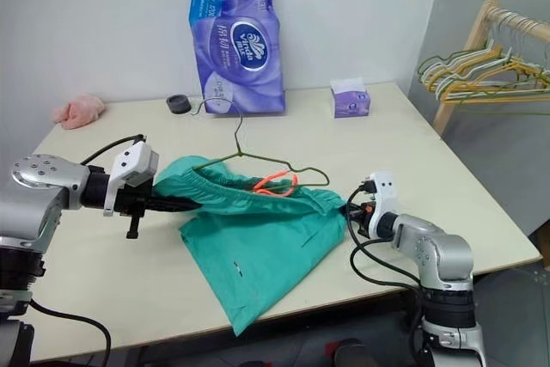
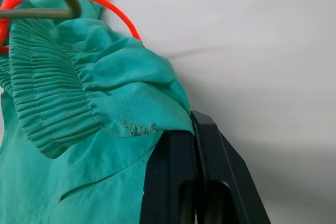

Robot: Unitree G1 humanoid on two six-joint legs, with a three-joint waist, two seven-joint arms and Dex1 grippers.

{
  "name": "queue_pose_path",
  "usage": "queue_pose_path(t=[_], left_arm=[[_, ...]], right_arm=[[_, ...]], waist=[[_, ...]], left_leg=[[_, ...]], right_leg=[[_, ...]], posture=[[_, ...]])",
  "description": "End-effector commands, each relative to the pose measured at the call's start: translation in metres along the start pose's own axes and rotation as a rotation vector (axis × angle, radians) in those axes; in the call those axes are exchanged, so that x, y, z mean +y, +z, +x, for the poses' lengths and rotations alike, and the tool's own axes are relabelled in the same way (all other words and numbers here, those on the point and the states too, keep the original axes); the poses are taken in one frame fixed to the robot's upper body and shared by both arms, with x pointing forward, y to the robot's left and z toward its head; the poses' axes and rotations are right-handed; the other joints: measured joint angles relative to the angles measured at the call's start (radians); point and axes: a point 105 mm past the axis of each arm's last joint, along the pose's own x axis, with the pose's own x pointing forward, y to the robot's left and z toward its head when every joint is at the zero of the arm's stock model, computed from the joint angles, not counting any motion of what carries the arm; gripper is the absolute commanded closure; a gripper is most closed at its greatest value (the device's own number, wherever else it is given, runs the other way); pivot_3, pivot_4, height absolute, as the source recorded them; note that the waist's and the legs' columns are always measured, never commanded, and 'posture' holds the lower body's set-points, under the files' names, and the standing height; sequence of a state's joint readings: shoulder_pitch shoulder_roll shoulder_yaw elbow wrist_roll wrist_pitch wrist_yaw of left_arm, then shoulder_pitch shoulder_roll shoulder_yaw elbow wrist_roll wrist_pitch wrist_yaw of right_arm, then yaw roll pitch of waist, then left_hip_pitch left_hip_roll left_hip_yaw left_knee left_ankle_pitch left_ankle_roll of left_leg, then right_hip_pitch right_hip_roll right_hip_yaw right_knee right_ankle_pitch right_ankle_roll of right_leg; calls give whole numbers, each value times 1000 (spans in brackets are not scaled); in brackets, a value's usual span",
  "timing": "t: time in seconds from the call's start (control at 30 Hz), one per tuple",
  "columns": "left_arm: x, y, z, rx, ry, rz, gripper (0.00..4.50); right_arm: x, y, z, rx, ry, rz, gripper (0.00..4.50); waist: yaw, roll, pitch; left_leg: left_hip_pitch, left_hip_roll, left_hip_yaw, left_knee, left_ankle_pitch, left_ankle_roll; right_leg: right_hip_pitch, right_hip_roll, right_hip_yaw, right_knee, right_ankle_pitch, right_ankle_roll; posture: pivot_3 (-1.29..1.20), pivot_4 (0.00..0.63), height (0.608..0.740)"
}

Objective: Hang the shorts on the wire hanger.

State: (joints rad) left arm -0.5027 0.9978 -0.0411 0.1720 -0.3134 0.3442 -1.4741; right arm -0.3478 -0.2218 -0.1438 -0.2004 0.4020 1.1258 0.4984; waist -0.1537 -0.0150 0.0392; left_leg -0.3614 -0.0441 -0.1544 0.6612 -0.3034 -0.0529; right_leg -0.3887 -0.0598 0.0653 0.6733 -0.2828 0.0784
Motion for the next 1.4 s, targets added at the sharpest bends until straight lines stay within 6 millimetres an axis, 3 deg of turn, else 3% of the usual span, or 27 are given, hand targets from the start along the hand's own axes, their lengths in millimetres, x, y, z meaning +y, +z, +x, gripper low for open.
queue_pose_path(t=[0.03,0.37,0.57,0.8,1.1,1.4], left_arm=[[-1,7,-11,3,8,33,4500],[-8,4,-12,43,-41,57,4500],[-11,12,-13,17,-63,61,4500],[-14,4,-16,82,-68,99,4500],[14,9,-5,35,84,162,4500],[-3,-13,3,127,-22,177,4500]], right_arm=[[-7,19,-10,-54,-30,-13,4452],[-19,26,-20,-50,-61,21,4452],[-30,23,-20,-38,-102,60,4452],[-43,23,-23,-33,-129,142,4452],[-18,25,-27,4,-8,82,4452],[-2,31,-34,16,44,30,4452]], waist=[[-3,0,0],[-9,0,0],[-10,0,0],[-11,1,0],[-9,0,0],[-14,1,0]], left_leg=[[0,0,0,0,0,0],[0,0,0,0,0,0],[0,0,0,0,0,0],[0,1,0,-1,0,0],[0,1,0,0,0,0],[0,1,-1,-1,0,0]], right_leg=[[0,0,0,0,0,0],[0,0,0,0,0,0],[0,0,0,0,0,0],[0,0,0,0,0,-1],[0,0,0,0,0,-1],[0,0,0,1,-1,-1]], posture=[[-121,0,740],[-128,0,740],[-123,0,740],[-123,0,740],[-131,0,740],[-144,0,740]])
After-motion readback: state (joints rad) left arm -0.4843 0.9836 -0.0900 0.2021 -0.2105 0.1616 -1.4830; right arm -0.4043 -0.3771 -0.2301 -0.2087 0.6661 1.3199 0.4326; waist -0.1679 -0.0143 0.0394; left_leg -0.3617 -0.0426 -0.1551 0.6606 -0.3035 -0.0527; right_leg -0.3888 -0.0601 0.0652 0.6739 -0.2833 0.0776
